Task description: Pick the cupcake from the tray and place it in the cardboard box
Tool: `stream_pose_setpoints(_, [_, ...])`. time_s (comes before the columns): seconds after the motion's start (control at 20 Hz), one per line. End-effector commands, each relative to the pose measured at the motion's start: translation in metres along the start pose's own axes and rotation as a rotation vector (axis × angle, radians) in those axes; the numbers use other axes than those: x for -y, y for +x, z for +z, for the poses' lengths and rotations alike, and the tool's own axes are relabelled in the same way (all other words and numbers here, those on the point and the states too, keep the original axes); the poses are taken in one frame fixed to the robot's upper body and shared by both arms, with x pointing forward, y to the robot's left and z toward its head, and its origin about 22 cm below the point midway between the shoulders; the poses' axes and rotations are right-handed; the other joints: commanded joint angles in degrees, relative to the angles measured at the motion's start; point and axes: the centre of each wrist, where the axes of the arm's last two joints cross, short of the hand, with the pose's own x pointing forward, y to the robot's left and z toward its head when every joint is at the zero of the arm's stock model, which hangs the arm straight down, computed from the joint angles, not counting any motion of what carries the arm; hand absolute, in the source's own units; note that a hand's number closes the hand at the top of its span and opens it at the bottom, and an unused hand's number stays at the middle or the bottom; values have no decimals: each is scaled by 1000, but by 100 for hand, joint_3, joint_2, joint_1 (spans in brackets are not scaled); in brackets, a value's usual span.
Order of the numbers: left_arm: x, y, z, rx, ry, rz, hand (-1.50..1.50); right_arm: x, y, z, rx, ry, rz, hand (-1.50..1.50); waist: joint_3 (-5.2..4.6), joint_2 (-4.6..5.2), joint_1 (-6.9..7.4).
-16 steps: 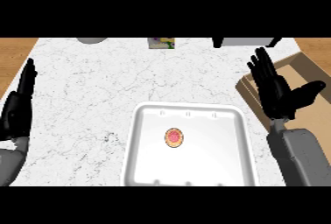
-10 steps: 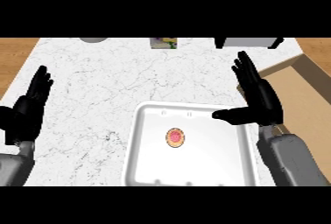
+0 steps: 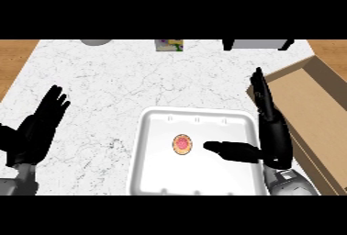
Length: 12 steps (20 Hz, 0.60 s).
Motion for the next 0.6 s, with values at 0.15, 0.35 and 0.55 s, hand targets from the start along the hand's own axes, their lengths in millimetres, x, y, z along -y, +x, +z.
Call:
stream_pose_setpoints(0.15, [-2, 3, 4, -14, -9, 33, 0, 2, 18, 27, -102, 330, 356, -150, -33, -21, -68])
stream_pose_setpoints(0.35, [-20, -1, 11, -43, -23, 9, 0, 8, 32, 16, -209, 433, 610, -150, -45, -25, -17])
stream_pose_setpoints(0.55, [-14, 5, 9, -27, -29, 11, 0, -10, 56, -7, -340, 548, 780, -150, -37, 6, 99])
